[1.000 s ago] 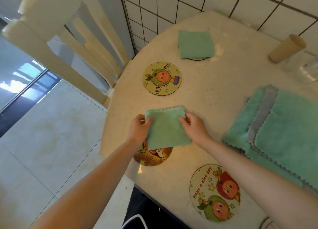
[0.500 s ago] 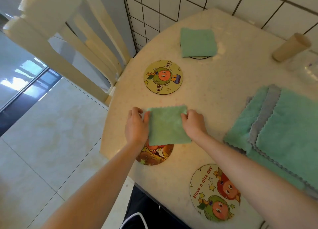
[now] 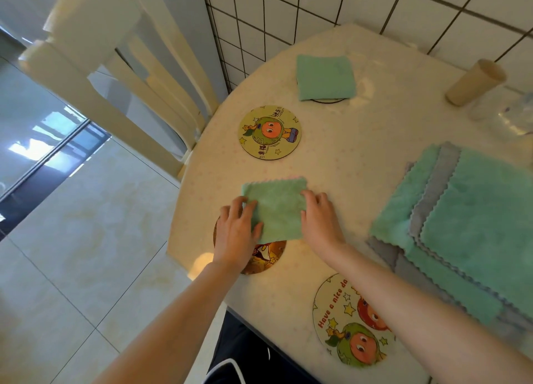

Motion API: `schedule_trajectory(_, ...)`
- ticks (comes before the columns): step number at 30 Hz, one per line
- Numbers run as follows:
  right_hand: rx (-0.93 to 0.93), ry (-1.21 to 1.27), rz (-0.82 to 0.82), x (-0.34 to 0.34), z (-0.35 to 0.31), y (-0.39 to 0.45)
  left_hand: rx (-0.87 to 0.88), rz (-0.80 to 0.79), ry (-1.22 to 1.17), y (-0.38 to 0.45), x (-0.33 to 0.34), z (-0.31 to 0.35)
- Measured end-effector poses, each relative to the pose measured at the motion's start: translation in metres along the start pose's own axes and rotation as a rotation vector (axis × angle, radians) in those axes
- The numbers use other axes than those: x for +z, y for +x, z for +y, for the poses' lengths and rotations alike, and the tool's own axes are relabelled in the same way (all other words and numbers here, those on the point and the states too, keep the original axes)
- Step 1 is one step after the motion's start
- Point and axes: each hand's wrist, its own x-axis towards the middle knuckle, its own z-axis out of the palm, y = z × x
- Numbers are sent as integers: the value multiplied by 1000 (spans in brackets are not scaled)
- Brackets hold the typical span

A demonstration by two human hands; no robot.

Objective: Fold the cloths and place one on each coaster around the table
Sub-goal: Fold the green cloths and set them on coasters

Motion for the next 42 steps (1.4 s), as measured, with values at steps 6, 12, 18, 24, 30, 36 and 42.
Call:
schedule_trajectory(6, 333, 326, -68, -17, -14, 10, -652, 38, -662, 17, -17, 23)
schedule_trajectory(12, 651, 682, -206, -26, -15, 21, -956, -136, -1144, 36, -35, 18)
schedule_trajectory(18, 734, 857, -239, -52, -31, 35, -800, -316, -1158, 68, -61, 9)
schedule_trajectory(24, 605, 982, -84, -80, -67, 76, -537, -357, -1073, 146, -100, -7)
schedule_trajectory(30, 622, 856, 89, -74, -82, 153, -454, -389, -946, 235, -111, -22)
schedule_trajectory(36, 581, 548, 112, -55, -74, 198, -507, -439, -876, 252, -85, -35)
schedule_trajectory(42, 593, 469, 121, -42, -62, 196, -481, -381, -671, 255, -74, -44)
